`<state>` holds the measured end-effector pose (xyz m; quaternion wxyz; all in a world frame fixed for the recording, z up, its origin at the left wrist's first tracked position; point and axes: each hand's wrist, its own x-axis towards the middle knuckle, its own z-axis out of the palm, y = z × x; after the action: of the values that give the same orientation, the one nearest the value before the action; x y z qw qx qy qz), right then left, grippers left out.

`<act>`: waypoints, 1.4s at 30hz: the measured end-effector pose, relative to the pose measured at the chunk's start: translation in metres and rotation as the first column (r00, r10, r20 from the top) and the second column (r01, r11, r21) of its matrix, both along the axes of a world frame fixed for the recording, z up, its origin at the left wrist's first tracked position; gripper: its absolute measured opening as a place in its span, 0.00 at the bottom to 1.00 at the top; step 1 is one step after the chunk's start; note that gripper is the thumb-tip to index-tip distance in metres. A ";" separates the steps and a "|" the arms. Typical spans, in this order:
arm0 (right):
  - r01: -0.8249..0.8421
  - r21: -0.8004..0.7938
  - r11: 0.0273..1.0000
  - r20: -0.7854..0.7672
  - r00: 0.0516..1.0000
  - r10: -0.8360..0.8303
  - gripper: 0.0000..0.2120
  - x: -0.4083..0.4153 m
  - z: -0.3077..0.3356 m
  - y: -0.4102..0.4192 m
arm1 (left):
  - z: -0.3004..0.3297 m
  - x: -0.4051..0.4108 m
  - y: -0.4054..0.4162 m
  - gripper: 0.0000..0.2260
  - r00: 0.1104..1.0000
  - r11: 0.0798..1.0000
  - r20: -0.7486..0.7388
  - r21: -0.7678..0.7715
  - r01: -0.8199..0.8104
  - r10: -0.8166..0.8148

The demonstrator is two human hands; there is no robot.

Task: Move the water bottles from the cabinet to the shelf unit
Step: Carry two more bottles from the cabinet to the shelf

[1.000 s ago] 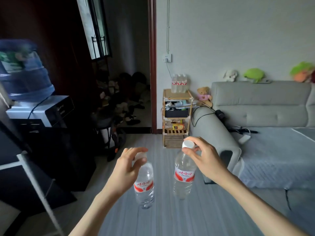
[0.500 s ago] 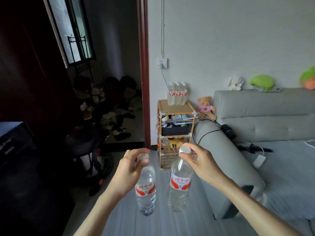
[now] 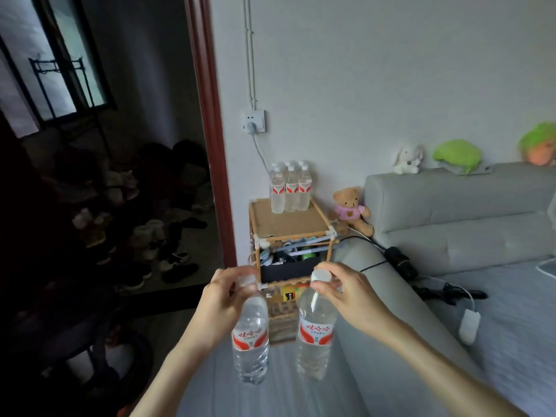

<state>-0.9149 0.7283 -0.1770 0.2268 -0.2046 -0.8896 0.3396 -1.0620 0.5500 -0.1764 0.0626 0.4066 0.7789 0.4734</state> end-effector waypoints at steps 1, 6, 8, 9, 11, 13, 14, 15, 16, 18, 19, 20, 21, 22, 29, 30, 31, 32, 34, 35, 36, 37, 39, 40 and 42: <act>-0.001 0.006 1.000 0.006 1.000 0.001 0.13 -0.013 -0.001 0.020 | -0.002 -0.012 0.019 0.11 1.000 1.000 0.006 -0.010 -0.001 0.001; -0.032 0.056 0.998 0.023 0.999 0.031 0.14 -0.082 0.007 0.118 | 0.007 -0.071 0.115 0.11 0.999 0.999 -0.013 -0.029 0.036 -0.036; -0.033 0.084 0.996 0.020 0.999 0.031 0.14 -0.109 0.011 0.151 | 0.012 -0.095 0.146 0.11 0.999 1.000 -0.033 -0.011 0.028 -0.028; -0.029 0.092 0.995 0.013 1.000 0.028 0.13 -0.121 0.012 0.165 | 0.013 -0.108 0.161 0.12 0.999 1.000 -0.039 0.001 0.018 -0.018; -0.024 0.104 0.994 -0.016 1.000 0.026 0.12 -0.143 0.010 0.191 | 0.014 -0.131 0.187 0.12 0.999 1.000 -0.039 0.008 0.009 -0.009; -0.021 0.099 0.995 -0.019 1.000 0.023 0.12 -0.165 0.007 0.216 | 0.012 -0.153 0.213 0.11 0.999 1.000 -0.032 -0.002 0.021 -0.021; -0.022 0.090 0.996 -0.014 1.000 0.023 0.12 -0.175 0.006 0.227 | 0.011 -0.164 0.225 0.11 0.999 1.000 -0.026 -0.009 0.027 -0.027; -0.021 0.079 0.997 -0.009 1.000 0.022 0.12 -0.187 0.004 0.239 | 0.009 -0.176 0.238 0.11 0.999 0.999 -0.021 -0.015 0.031 -0.031; -0.018 0.071 0.997 0.000 1.000 0.018 0.12 -0.199 0.003 0.250 | 0.006 -0.188 0.251 0.11 0.999 0.999 -0.020 -0.019 0.035 -0.035; -0.015 0.068 0.998 0.029 0.999 0.014 0.13 -0.224 -0.003 0.272 | 0.000 -0.215 0.275 0.12 0.999 0.999 -0.010 -0.024 0.047 -0.047; -0.017 0.076 0.997 0.046 0.999 0.014 0.14 -0.237 -0.005 0.283 | -0.003 -0.229 0.287 0.12 0.998 0.998 -0.002 -0.032 0.056 -0.056; -0.020 0.090 0.996 0.062 0.998 0.014 0.13 -0.250 -0.008 0.293 | -0.006 -0.244 0.300 0.11 0.998 0.997 0.004 -0.041 0.070 -0.070; -0.024 0.103 0.994 0.076 0.997 0.016 0.13 -0.264 -0.013 0.304 | -0.011 -0.258 0.312 0.11 0.996 0.995 0.007 -0.048 0.087 -0.087; -0.028 0.114 0.993 0.090 0.996 0.018 0.12 -0.278 -0.016 0.314 | -0.015 -0.273 0.324 0.11 0.995 0.993 0.006 -0.052 0.104 -0.104; -0.006 0.113 0.994 0.136 0.991 -0.010 0.13 -0.367 -0.031 0.378 | -0.036 -0.363 0.403 0.12 0.981 0.978 0.063 -0.091 0.189 -0.184; -0.002 0.115 0.993 0.127 0.992 -0.012 0.13 -0.376 -0.032 0.384 | -0.038 -0.371 0.412 0.12 0.980 0.977 0.065 -0.091 0.192 -0.186; 0.001 0.114 0.994 0.128 0.992 -0.016 0.13 -0.385 -0.034 0.392 | -0.039 -0.379 0.421 0.12 0.980 0.976 0.058 -0.095 0.197 -0.192; 0.004 0.108 0.994 0.139 0.990 -0.019 0.14 -0.395 -0.038 0.400 | -0.042 -0.386 0.431 0.12 0.978 0.973 0.047 -0.106 0.205 -0.201; 0.015 0.087 0.996 0.186 0.982 -0.031 0.15 -0.410 -0.044 0.414 | -0.048 -0.396 0.445 0.12 0.975 0.966 0.026 -0.133 0.221 -0.219; 0.016 0.073 0.997 0.209 0.977 -0.031 0.15 -0.415 -0.046 0.420 | -0.051 -0.400 0.450 0.13 0.974 0.964 0.031 -0.140 0.226 -0.224; 0.007 0.059 0.998 0.229 0.973 -0.021 0.15 -0.421 -0.049 0.426 | -0.053 -0.404 0.455 0.13 0.974 0.963 0.041 -0.145 0.226 -0.222; -0.005 0.045 0.999 0.242 0.970 -0.006 0.14 -0.425 -0.051 0.432 | -0.056 -0.407 0.461 0.13 0.975 0.963 0.053 -0.156 0.222 -0.216; -0.035 0.022 0.999 0.262 0.965 0.028 0.12 -0.433 -0.055 0.442 | -0.059 -0.412 0.470 0.13 0.977 0.962 0.083 -0.175 0.210 -0.198; -0.053 0.019 0.998 0.267 0.963 0.046 0.12 -0.436 -0.056 0.447 | -0.061 -0.414 0.475 0.13 0.978 0.963 0.091 -0.182 0.201 -0.187; -0.079 0.014 0.997 0.267 0.961 0.072 0.11 -0.440 -0.058 0.456 | -0.064 -0.415 0.484 0.13 0.982 0.962 0.073 -0.201 0.186 -0.175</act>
<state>-1.3551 1.1844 -0.2349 0.0945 -0.2116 -0.9233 0.3064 -1.4766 1.0343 -0.2402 0.1686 0.4542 0.7815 0.3931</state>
